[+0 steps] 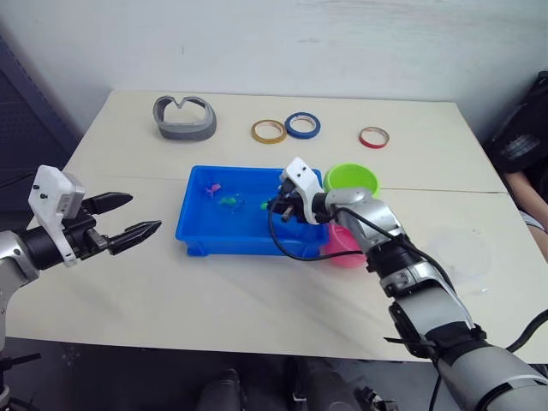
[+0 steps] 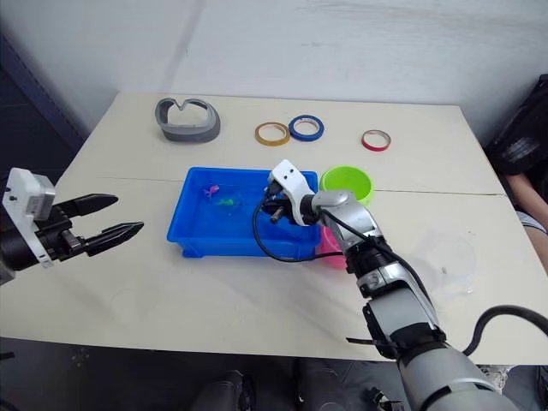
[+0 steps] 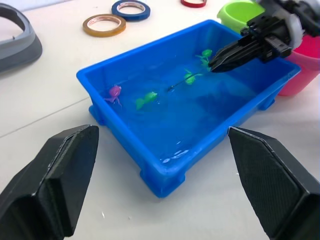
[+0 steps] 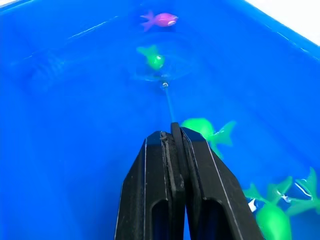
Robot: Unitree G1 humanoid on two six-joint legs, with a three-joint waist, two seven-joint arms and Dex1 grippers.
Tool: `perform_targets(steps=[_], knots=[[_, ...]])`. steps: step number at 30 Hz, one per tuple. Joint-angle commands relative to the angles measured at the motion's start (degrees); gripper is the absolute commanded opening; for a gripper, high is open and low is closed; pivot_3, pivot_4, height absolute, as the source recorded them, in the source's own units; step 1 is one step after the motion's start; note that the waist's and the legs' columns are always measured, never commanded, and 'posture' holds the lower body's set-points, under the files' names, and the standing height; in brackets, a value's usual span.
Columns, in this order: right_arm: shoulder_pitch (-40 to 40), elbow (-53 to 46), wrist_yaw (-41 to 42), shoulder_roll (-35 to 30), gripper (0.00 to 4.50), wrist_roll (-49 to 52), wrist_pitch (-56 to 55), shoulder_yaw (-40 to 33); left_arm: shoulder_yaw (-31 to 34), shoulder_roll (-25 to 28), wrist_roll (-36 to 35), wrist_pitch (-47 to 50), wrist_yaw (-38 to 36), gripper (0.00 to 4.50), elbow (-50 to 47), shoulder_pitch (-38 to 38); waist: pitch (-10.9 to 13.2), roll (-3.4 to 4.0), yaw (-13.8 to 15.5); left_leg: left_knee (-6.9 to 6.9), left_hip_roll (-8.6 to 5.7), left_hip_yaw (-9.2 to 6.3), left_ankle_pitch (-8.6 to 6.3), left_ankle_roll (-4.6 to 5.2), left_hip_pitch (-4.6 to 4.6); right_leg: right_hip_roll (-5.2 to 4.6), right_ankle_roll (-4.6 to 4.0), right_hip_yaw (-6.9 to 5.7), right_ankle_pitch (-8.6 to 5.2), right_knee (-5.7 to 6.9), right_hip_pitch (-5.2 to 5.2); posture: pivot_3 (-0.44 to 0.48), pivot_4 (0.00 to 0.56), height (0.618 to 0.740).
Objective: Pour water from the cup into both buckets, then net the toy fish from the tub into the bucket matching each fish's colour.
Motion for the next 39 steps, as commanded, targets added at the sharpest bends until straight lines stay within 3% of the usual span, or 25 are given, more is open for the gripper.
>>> perform_targets(steps=[1, 11, 18, 23, 30, 39], knots=[[-2.46, 0.76, -0.93, 2.22, 0.00, 0.51, -0.82, -2.48, -0.20, 0.55, -0.29, -1.53, 0.07, 4.49, 0.64, -1.85, 0.00, 0.00, -0.09, -0.02, 0.00, 0.00, 0.00, -0.01, 0.00, 0.00, 0.00, 0.00, 0.00, 0.00, 0.00, 0.000, 0.150, 0.740], [-1.36, -5.30, 1.72, 3.88, 0.00, 1.34, -0.59, -3.71, -1.77, 0.55, -0.67, -2.42, 0.22, 4.49, 1.69, -3.78, 0.00, 0.00, -0.32, -0.02, 0.00, -0.01, 0.00, -0.01, -0.05, -0.01, 0.00, -0.01, 0.00, -0.02, -0.01, 0.000, 0.150, 0.740], [5.48, -18.52, 4.85, -2.95, 0.00, 1.38, -0.09, -4.20, -3.85, 0.27, -2.05, -2.01, -0.79, 4.49, 3.55, -8.31, 0.00, 0.00, 0.08, -0.02, 0.00, -0.07, 0.00, 0.00, -0.08, -0.01, 0.00, -0.05, 0.00, -0.05, 0.00, 0.000, 0.150, 0.740], [13.46, -33.29, 6.39, -10.11, 0.00, 5.21, 2.82, -8.21, -7.62, -0.21, -3.49, -1.83, -2.80, 4.49, 5.77, -13.52, 0.00, 0.01, 0.75, 0.01, 0.00, -0.18, 0.00, -0.01, -0.42, -0.01, 0.00, -0.15, 0.00, -0.09, -0.25, 0.000, 0.150, 0.740], [31.57, -57.10, 9.99, -24.41, 0.00, 14.74, 4.61, -23.06, -19.33, -3.79, -2.76, -3.38, -10.22, 4.49, 11.15, -24.90, 0.01, 0.02, 2.19, 0.01, -0.02, -0.27, 0.00, 0.00, -0.50, 0.00, 0.01, -0.22, 0.00, -0.22, -0.22, 0.000, 0.150, 0.740], [55.14, -72.80, 10.29, -33.93, 0.00, 23.55, 9.75, -49.66, -31.52, -10.27, -1.12, -6.00, -19.38, 4.49, 13.64, -35.53, 0.01, 0.02, 2.35, 0.01, -0.02, -0.30, 0.01, -0.03, -0.40, 0.09, 0.01, -0.20, 0.00, -0.20, -0.06, 0.000, 0.150, 0.740]])
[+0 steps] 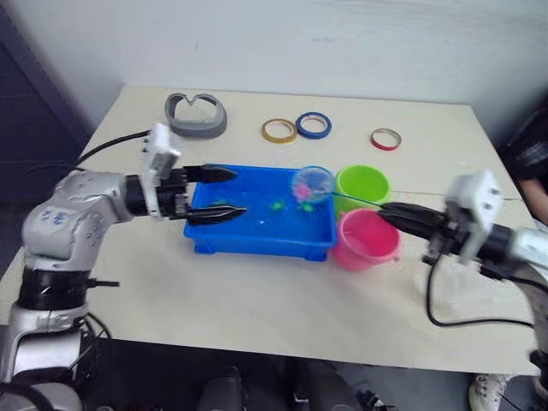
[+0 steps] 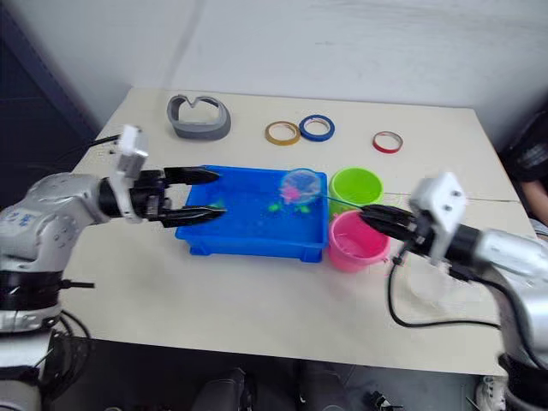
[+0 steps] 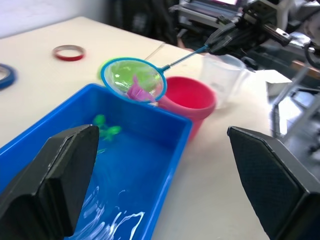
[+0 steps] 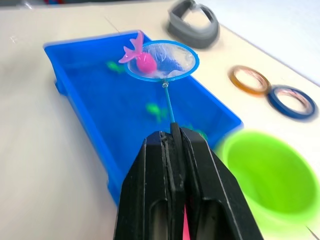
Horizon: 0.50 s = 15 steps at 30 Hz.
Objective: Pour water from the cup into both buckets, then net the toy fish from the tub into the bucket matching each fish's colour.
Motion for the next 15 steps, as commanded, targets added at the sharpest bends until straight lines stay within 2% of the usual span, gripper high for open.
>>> perform_targets(steps=[1, 4, 8, 15], knots=[[7.20, -5.63, 0.27, -1.45, 0.00, 2.67, 0.40, -11.31, -3.05, -2.05, 0.69, -2.16, -3.83, 4.49, 0.11, -3.47, 0.00, 0.00, 0.02, 0.02, 0.00, 0.00, 0.00, 0.00, 0.00, 0.00, 0.00, 0.01, 0.00, 0.00, 0.01, 0.000, 0.150, 0.740], [15.67, -7.86, 1.55, -1.19, 0.00, -0.03, -3.17, -17.27, -6.03, -4.21, 2.05, -4.23, -6.52, 4.49, 1.41, -5.43, -0.01, 0.01, -0.03, 0.04, -0.01, 0.02, 0.00, 0.00, 0.12, 0.03, 0.01, 0.06, 0.00, -0.02, 0.13, 0.000, 0.150, 0.740], [25.07, -7.34, 2.29, -0.08, 0.00, -9.56, -16.67, -18.96, -8.32, -6.36, 4.40, -7.40, -8.89, 4.49, 4.19, -6.93, -0.02, 0.03, -0.10, 0.03, -0.03, 0.09, 0.02, -0.04, 0.22, 0.09, 0.01, 0.17, 0.00, -0.12, 0.15, 0.000, 0.150, 0.740], [30.39, -2.15, -1.03, -0.08, 0.00, -24.54, -38.87, -17.90, -8.44, -8.29, 6.27, -9.73, -10.43, 4.49, 7.79, -8.04, -0.02, 0.03, -0.07, 0.02, -0.04, 0.33, 0.04, -0.07, 0.57, 0.12, 0.01, 0.41, 0.00, 0.06, 0.29, 0.000, 0.150, 0.740]])
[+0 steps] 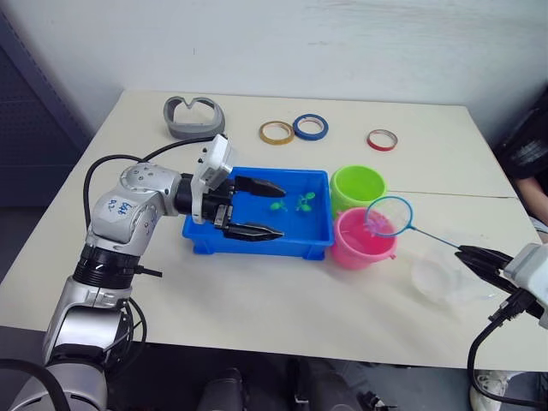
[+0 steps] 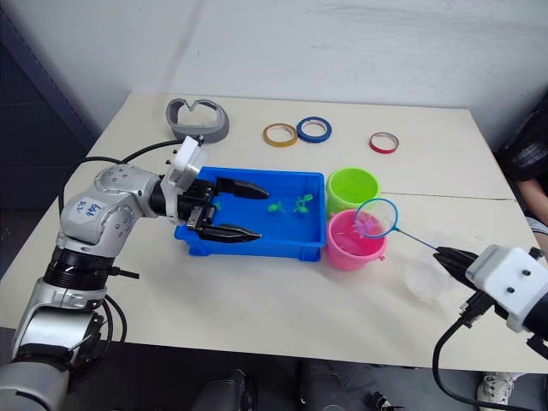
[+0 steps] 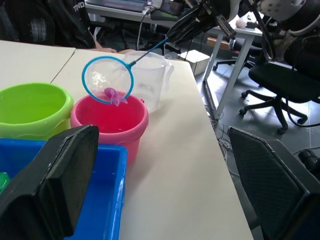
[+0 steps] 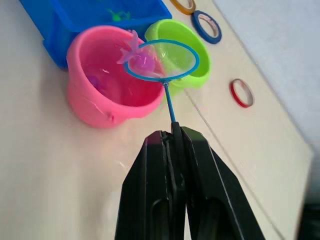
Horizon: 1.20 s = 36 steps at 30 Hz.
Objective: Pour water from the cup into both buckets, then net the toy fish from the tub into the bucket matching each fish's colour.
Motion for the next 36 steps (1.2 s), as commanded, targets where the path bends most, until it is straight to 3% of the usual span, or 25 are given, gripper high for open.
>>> perform_targets(steps=[1, 6, 12, 20, 36], knots=[[1.66, 2.97, -1.81, -1.54, 0.00, -10.04, -16.40, -0.88, 0.53, -0.60, 0.81, -1.62, -0.90, 4.49, 0.92, -1.30, 0.00, 0.00, 0.06, 0.00, 0.00, 0.01, 0.00, 0.00, 0.01, 0.00, 0.00, 0.00, 0.00, 0.00, 0.00, 0.000, 0.150, 0.740], [1.22, 9.31, -6.77, -7.17, 0.00, -25.14, -39.44, -0.59, 1.05, -1.02, 1.48, -2.36, -1.02, 4.49, 1.66, -1.25, 0.00, -0.01, -0.01, -0.01, -0.03, 0.15, 0.00, 0.00, 0.08, 0.01, 0.00, 0.11, 0.00, 0.03, 0.00, 0.000, 0.150, 0.740], [-4.66, 15.72, -15.51, -12.76, 0.00, -37.19, -53.85, 1.75, 1.47, -0.97, 1.94, -2.80, -0.63, 4.49, 2.21, -1.09, 0.00, -0.01, 0.03, -0.01, -0.02, 0.26, 0.01, -0.02, 0.16, 0.02, 0.00, 0.18, 0.00, 0.08, 0.02, 0.000, 0.150, 0.740], [-7.94, 18.93, -20.61, -15.88, 0.00, -39.74, -60.50, 1.81, 2.36, -0.39, 2.30, -3.22, -0.17, 4.49, 2.77, -0.78, 0.00, -0.01, 0.06, -0.02, -0.02, 0.28, 0.03, -0.04, 0.16, 0.03, 0.00, 0.20, 0.00, 0.08, 0.01, 0.000, 0.150, 0.740], [-5.98, 21.75, -18.51, -19.69, 0.00, -36.59, -62.74, 5.80, 2.89, -0.48, 2.78, -3.68, 0.90, 4.49, 2.85, -0.37, 0.00, -0.01, -0.03, 0.00, 0.00, 0.42, 0.03, -0.05, 0.24, 0.04, 0.00, 0.32, 0.00, 0.16, 0.02, 0.000, 0.150, 0.740]])
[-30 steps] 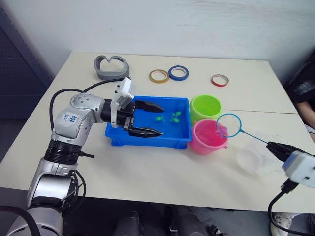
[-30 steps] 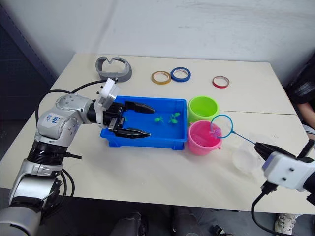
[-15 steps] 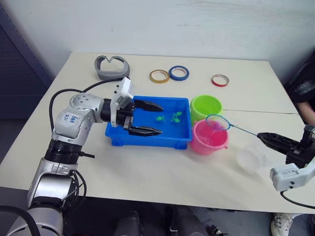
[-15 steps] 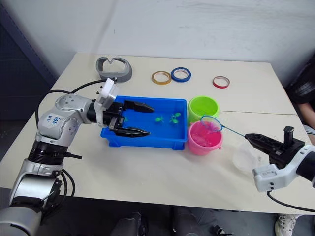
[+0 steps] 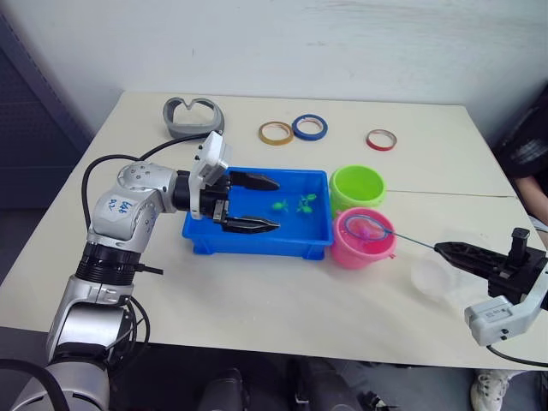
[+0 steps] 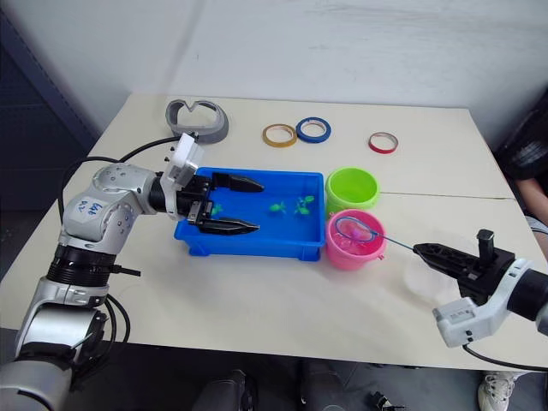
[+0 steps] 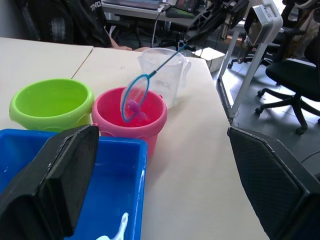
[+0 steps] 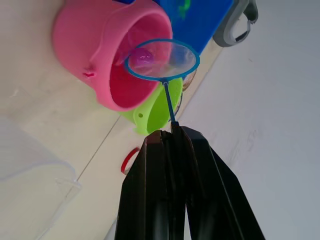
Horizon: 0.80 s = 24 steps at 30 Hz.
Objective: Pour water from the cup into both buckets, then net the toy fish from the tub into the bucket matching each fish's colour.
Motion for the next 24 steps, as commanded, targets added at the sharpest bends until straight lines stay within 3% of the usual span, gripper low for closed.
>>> perform_targets(steps=[1, 6, 17, 19, 21, 24], knots=[[-1.84, 1.16, -1.15, -0.33, 0.00, 1.16, 0.69, -0.54, 1.66, 0.15, 0.26, -1.18, 0.42, 4.49, -0.81, -0.22, 0.00, -0.01, 0.00, 0.00, 0.00, -0.01, 0.00, 0.00, 0.01, 0.01, 0.00, -0.01, 0.00, 0.00, 0.00, 0.000, 0.150, 0.740], [-1.90, 1.11, 0.24, -1.48, 0.00, 2.13, 0.43, 2.05, 1.91, 0.14, 0.31, -1.19, 0.64, 4.49, -0.87, -0.49, 0.00, 0.00, 0.08, 0.00, 0.01, 0.03, 0.00, 0.00, 0.04, 0.02, 0.00, 0.05, 0.00, 0.04, 0.00, 0.000, 0.150, 0.740], [-5.75, 2.68, -4.32, 1.11, 0.00, -1.00, 4.65, -1.18, 2.26, 0.16, 0.80, -1.60, 0.84, 4.49, -0.44, -0.47, 0.00, 0.00, -0.10, 0.01, 0.02, 0.07, 0.00, 0.00, 0.05, 0.04, 0.00, 0.08, 0.00, 0.07, -0.01, 0.000, 0.150, 0.740], [-5.42, 3.91, -2.52, 0.53, 0.00, 2.72, 6.77, 0.26, 2.24, 0.01, 0.82, -1.50, 0.93, 4.49, -0.58, -0.41, 0.00, -0.01, 0.03, 0.02, 0.02, 0.11, 0.00, -0.01, 0.06, 0.03, 0.00, 0.11, 0.00, 0.08, -0.01, 0.000, 0.150, 0.740], [-2.87, 2.04, 1.84, 1.21, 0.00, 12.90, 12.38, 2.64, 2.15, 0.15, 0.89, -1.48, 0.76, 4.49, -0.62, -0.09, 0.00, -0.01, 0.12, 0.01, 0.02, 0.09, 0.00, -0.01, 0.05, 0.03, 0.00, 0.10, 0.00, 0.06, -0.01, 0.000, 0.150, 0.740], [-3.07, -5.82, 6.03, 2.53, 0.00, 30.48, 33.68, 4.60, 2.69, 1.34, 2.23, -2.59, 0.92, 4.49, 2.04, 0.49, 0.00, 0.00, 0.14, -0.01, 0.03, 0.07, 0.00, 0.00, 0.03, 0.02, 0.00, 0.09, 0.00, 0.02, -0.01, 0.000, 0.150, 0.740]])
